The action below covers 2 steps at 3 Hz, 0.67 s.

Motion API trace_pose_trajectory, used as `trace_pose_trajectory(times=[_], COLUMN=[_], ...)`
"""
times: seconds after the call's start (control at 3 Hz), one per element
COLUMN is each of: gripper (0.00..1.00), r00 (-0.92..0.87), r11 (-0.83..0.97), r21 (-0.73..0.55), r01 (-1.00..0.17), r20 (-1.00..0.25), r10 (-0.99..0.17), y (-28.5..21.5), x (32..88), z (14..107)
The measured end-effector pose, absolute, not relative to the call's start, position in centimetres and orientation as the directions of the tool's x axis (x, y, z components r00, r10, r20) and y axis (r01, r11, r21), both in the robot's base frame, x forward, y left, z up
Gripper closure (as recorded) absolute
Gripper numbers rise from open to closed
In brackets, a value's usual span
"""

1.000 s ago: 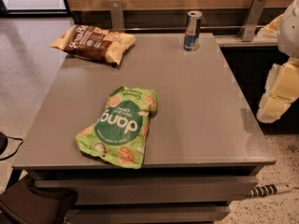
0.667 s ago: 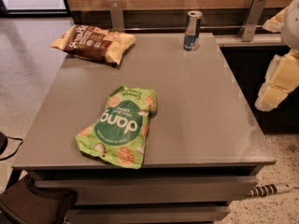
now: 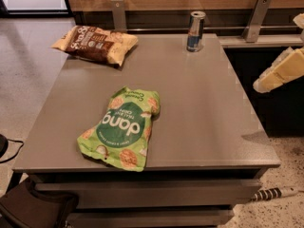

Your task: Move redbull can near green rice chip bag

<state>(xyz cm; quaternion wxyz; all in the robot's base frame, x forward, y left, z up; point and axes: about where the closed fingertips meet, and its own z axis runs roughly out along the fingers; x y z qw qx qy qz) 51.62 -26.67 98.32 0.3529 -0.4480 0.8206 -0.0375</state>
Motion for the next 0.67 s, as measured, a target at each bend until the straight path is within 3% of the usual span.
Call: trace_pose_trajectory(times=[0.33, 0.67], gripper=[0.00, 0.00], r00=[-0.260, -0.011], r11=[0.641, 0.684], r21=[-0.394, -0.446], r01=[-0.658, -0.577], r20=[-0.680, -0.833], r10=[-0.685, -0.553], y=[-26.4, -24.6], x=[55.2, 63.0], z=[98.8, 101.9])
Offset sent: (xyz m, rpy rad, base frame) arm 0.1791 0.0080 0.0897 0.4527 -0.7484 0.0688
